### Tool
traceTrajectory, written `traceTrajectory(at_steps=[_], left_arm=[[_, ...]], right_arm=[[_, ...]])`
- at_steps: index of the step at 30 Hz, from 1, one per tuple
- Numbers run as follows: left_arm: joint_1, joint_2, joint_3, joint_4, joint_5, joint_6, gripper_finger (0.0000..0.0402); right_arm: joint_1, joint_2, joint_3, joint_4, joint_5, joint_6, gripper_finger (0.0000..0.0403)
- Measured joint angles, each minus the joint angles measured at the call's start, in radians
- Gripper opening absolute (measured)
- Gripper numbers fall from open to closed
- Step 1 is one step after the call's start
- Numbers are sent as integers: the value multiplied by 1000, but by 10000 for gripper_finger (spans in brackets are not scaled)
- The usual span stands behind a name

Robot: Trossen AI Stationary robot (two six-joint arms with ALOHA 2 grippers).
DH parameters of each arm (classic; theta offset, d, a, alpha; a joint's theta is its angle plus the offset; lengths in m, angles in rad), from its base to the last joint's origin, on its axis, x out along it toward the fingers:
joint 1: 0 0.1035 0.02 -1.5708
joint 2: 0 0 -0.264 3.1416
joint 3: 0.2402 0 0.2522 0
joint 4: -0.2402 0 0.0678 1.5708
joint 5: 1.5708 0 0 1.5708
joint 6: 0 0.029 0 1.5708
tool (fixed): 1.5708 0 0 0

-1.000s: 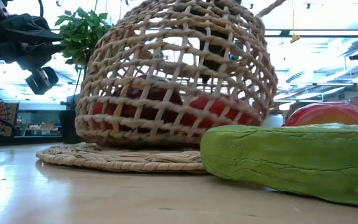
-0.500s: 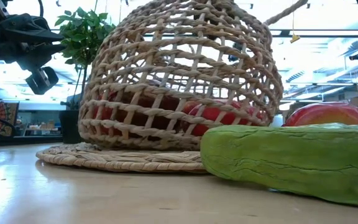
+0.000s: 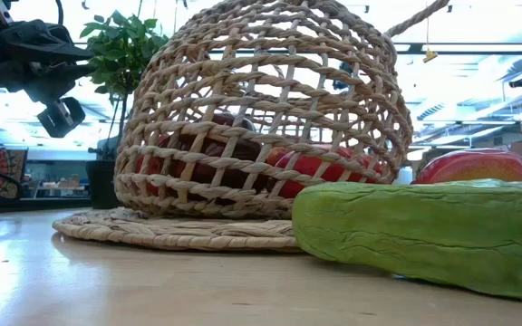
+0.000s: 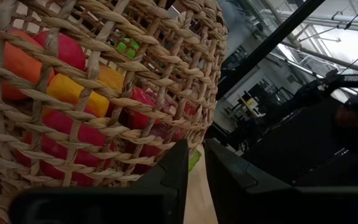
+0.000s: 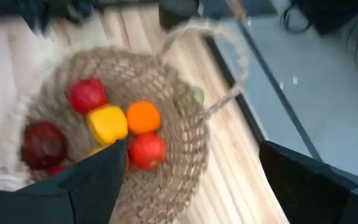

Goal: Build produce basket
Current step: Put the green cucumber into the brown basket

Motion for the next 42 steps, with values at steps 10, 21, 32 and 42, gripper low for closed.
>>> traceTrajectory(at_steps=[10, 21, 32, 42], left_arm=[[0, 0, 0, 0, 0, 0, 58], [0, 0, 0, 0, 0, 1, 59], [0, 0, 0, 0, 0, 0, 61], [0, 0, 0, 0, 0, 1, 56]], right_arm=[[155, -224, -109, 3, 4, 158, 346], [464, -298, -462, 466, 12, 221, 346], [575, -144, -655, 939, -24, 81, 346], [504, -22, -661, 819, -133, 325, 346]])
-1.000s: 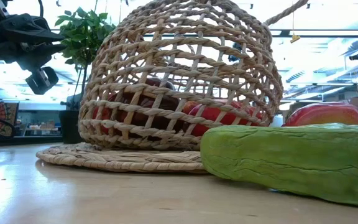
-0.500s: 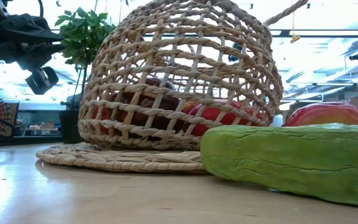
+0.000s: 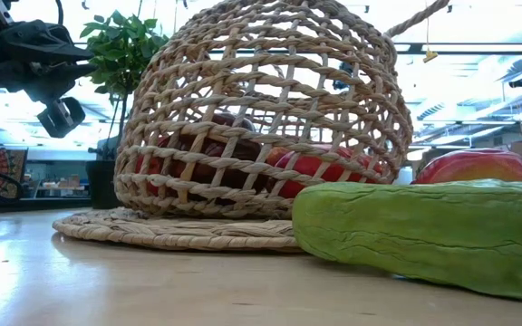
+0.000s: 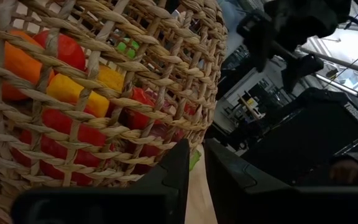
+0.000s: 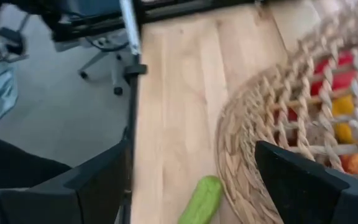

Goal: Build produce basket
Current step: Put the green cucumber into the brown basket

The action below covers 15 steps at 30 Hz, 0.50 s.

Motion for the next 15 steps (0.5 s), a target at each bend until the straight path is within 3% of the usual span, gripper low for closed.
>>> traceTrajectory(at_steps=[8, 15], left_arm=[[0, 1, 0, 0, 0, 0, 63], [0, 0, 0, -1, 0, 0, 58]], right_arm=[[-35, 86, -2, 19, -36, 55, 346], [-26, 172, -4, 37, -249, 42, 346]])
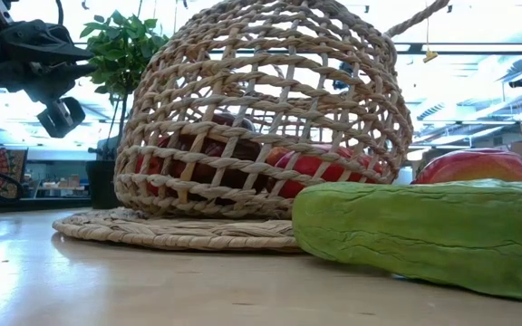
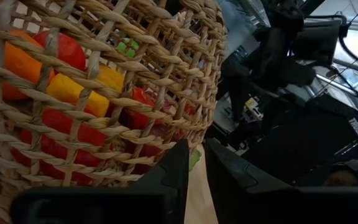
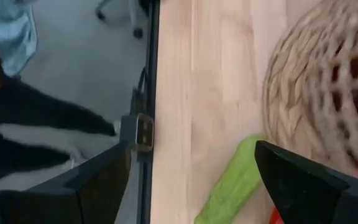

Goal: Build produce basket
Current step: Put the green cucumber into the brown basket

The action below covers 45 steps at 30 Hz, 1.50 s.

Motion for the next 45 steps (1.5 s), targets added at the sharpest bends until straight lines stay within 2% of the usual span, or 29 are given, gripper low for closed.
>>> traceTrajectory(at_steps=[5, 11, 18, 20, 24, 26, 29, 32, 34, 41, 45], left_arm=[[0, 0, 0, 1, 0, -1, 60], [0, 3, 0, 2, 0, -1, 62], [0, 14, 0, 0, 0, -1, 59], [0, 17, 0, -2, 0, 0, 61], [0, 22, 0, 0, 0, 0, 63], [0, 22, 0, 0, 0, -1, 61], [0, 22, 0, 0, 0, -1, 58], [0, 22, 0, 0, 0, 0, 59], [0, 22, 0, 0, 0, 0, 61], [0, 22, 0, 0, 0, -1, 60], [0, 22, 0, 0, 0, -1, 58]], right_arm=[[20, 20, 1, -40, -18, 11, 346], [38, 44, -35, -62, 47, 32, 346], [47, 59, -49, -28, -11, 183, 346], [61, 59, -49, -28, 20, 224, 346], [104, 59, -49, -26, 172, 284, 345], [118, 59, -49, -26, 211, 307, 345], [121, 59, -49, -27, 200, 338, 345], [111, 59, -49, -38, 118, 354, 345], [105, 59, -49, -37, 103, 363, 345], [117, 59, -49, -51, 204, 464, 345], [118, 59, -49, -55, 210, 455, 345]])
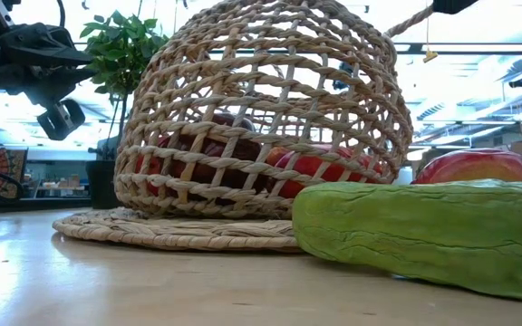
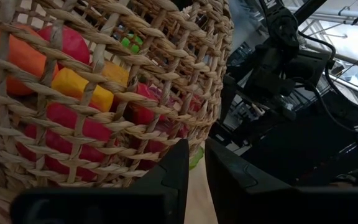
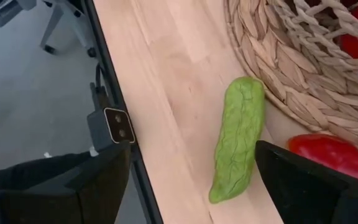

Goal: Build produce basket
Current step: Put the green cucumber into the brown basket

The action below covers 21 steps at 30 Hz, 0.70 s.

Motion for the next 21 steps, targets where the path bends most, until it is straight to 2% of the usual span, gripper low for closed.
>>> traceTrajectory(at_steps=[10, 15, 21], left_arm=[[0, 0, 0, -1, 0, 0, 60], [0, 4, 0, 2, 0, 0, 58], [0, 4, 0, 0, 0, 0, 63]], right_arm=[[9, 96, 0, 64, 3, 26, 345], [-6, 112, 0, 25, -24, 28, 345], [0, 113, 0, 35, 85, -3, 345]])
